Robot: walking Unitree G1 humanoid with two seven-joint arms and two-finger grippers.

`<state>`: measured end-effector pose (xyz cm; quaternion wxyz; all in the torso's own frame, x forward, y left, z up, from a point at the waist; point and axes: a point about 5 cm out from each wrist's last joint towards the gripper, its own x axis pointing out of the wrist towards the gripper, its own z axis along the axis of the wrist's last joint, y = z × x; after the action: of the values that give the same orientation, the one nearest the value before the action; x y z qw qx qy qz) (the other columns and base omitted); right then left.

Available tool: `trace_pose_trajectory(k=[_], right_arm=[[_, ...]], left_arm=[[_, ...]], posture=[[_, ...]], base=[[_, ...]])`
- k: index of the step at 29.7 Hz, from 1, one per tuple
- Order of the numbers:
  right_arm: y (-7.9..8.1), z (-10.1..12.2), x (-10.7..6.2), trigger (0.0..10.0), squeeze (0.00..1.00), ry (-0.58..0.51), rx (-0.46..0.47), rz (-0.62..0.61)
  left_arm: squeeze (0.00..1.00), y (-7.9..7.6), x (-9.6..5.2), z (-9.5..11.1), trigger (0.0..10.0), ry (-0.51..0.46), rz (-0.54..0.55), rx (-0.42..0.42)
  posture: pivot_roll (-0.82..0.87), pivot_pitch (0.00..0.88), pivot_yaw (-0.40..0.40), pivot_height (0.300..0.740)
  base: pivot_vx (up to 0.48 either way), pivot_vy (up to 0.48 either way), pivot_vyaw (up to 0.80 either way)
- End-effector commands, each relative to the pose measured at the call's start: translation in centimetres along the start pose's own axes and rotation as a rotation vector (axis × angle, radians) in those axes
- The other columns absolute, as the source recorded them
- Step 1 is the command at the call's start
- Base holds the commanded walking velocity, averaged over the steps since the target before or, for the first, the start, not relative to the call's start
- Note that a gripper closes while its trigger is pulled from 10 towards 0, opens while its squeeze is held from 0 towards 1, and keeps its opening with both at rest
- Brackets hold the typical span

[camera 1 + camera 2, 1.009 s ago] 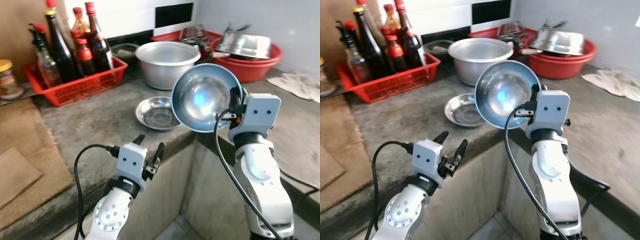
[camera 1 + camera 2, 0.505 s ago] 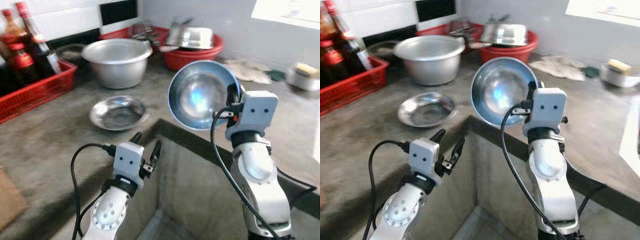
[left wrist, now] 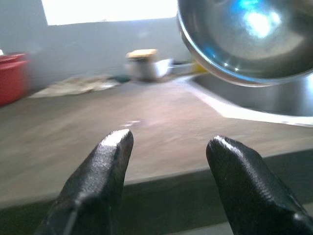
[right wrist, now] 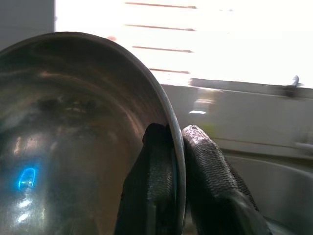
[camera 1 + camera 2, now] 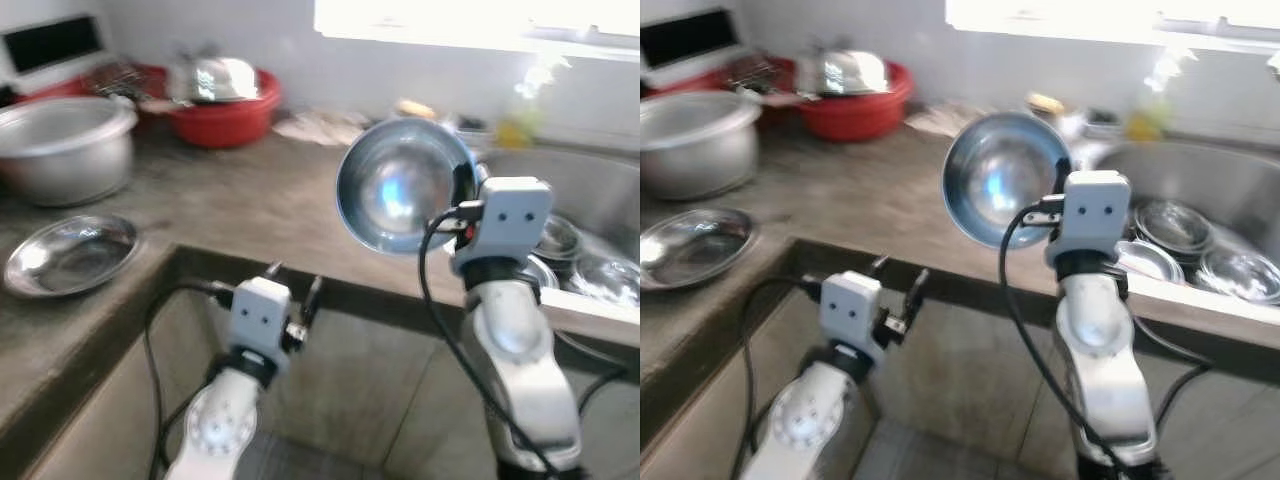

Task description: Kitchen organization

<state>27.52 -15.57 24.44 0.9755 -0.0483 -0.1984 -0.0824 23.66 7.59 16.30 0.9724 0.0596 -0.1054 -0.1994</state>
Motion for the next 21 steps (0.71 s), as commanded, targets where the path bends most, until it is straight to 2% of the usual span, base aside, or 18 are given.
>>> trace_pose_trajectory(k=[1, 5, 8, 11, 12, 21], right_arm=[[0.61, 1.17, 0.00, 0.0, 0.00, -0.055, 0.020, 0.015], [0.64, 1.20, 0.15, 0.0, 0.00, -0.056, 0.024, 0.013], [0.65, 1.14, 0.25, 0.0, 0.00, -0.056, 0.017, 0.022], [0.73, 1.08, 0.27, 0.0, 0.00, -0.058, 0.012, 0.035], [0.87, 1.01, 0.28, 10.0, 0.00, -0.055, 0.011, 0.044], [0.95, 0.67, 0.25, 10.0, 0.00, -0.032, 0.015, 0.039]], left_arm=[[0.00, 0.56, -0.15, 0.18, 10.0, -0.010, 0.007, 0.017], [0.00, 0.55, -0.17, 0.15, 10.0, -0.007, 0.016, 0.012], [0.00, 0.88, -0.12, 0.15, 10.0, -0.004, 0.043, -0.007], [0.00, 1.12, -0.11, 0.06, 10.0, 0.006, 0.054, 0.018], [0.00, 1.15, -0.12, 0.14, 10.0, -0.001, 0.054, 0.031], [0.00, 0.79, -0.18, 0.05, 10.0, 0.002, 0.040, 0.033]], posture=[[0.15, 0.049, -0.016, 0.740], [0.15, 0.048, -0.019, 0.740], [0.15, 0.047, -0.019, 0.740], [0.15, 0.048, -0.018, 0.740], [0.15, 0.053, -0.016, 0.740], [0.15, 0.055, -0.022, 0.740]], base=[[0.000, -0.304, -0.77], [0.124, -0.407, -0.77], [0.000, 0.000, -0.70], [0.000, 0.000, 0.00], [0.000, 0.000, 0.00], [0.251, -0.342, 0.00]])
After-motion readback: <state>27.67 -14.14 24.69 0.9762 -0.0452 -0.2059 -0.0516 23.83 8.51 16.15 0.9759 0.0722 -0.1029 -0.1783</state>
